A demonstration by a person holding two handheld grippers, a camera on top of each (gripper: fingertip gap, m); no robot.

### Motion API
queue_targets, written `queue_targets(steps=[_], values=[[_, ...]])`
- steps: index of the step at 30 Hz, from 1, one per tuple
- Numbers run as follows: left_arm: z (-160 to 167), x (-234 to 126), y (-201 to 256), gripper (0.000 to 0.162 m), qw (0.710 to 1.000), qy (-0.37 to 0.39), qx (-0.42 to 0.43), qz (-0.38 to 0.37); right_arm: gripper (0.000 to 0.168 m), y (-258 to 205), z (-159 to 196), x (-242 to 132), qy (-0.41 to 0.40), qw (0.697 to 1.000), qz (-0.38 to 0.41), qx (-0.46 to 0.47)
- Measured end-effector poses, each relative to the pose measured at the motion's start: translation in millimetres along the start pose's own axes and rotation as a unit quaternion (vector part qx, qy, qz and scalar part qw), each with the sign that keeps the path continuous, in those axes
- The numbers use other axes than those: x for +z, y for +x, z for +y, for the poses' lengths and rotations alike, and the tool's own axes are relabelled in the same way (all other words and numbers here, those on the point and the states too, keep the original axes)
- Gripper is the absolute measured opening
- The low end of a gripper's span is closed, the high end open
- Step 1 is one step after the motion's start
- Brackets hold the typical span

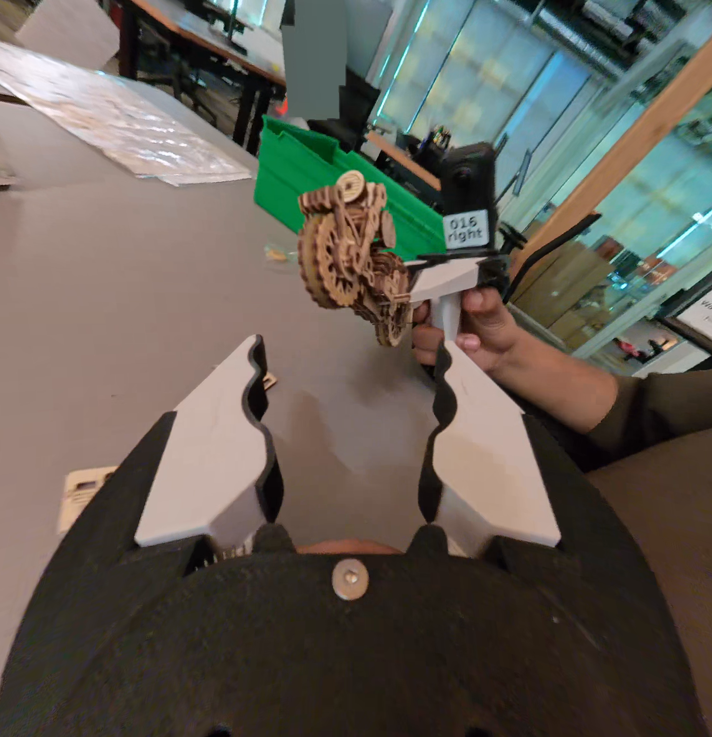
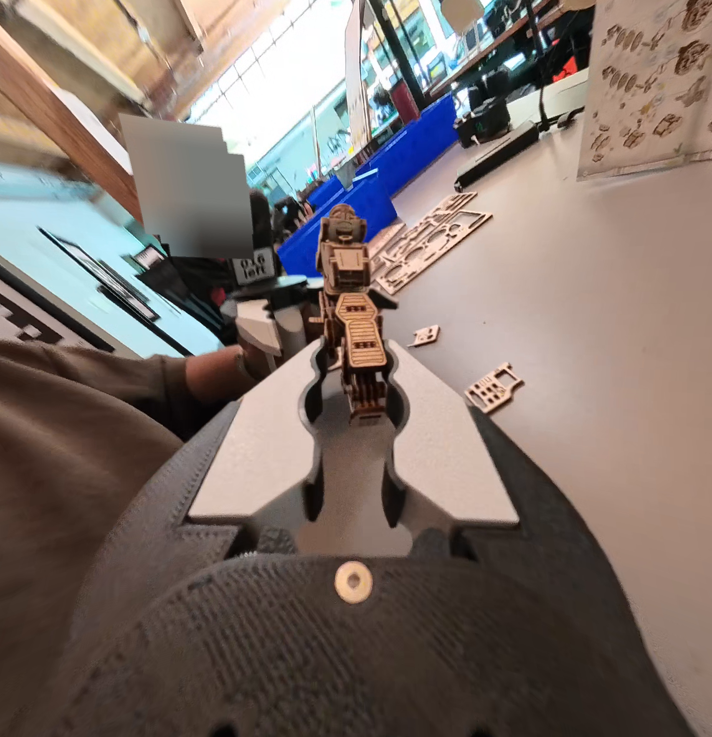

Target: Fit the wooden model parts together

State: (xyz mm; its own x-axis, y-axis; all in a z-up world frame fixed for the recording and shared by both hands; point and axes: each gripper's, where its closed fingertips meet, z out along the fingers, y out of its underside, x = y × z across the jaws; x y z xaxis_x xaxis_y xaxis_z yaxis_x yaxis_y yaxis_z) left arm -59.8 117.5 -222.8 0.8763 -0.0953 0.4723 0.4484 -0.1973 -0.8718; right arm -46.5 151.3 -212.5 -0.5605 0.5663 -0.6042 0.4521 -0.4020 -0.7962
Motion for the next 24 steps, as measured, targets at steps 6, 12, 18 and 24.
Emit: queue_targets(steps=[6, 12, 18, 24], values=[[-13, 2, 20, 0.061, 0.991, 0.065, -0.096, 0.071, 0.025, -10, -1, 10, 0.034, 0.996, -0.034, 0.079], [-22, -5, 14, 0.046, 0.981, 0.096, -0.141, 0.094, 0.025, -13, 1, 17, 0.046, 0.992, -0.047, 0.11], [-23, -7, 9, 0.036, 0.975, 0.106, -0.168, 0.104, 0.025, -10, 3, 19, 0.051, 0.99, -0.044, 0.122], [-21, -6, 2, 0.027, 0.977, 0.108, -0.169, 0.079, 0.025, -8, 4, 21, 0.052, 0.991, -0.037, 0.114]])
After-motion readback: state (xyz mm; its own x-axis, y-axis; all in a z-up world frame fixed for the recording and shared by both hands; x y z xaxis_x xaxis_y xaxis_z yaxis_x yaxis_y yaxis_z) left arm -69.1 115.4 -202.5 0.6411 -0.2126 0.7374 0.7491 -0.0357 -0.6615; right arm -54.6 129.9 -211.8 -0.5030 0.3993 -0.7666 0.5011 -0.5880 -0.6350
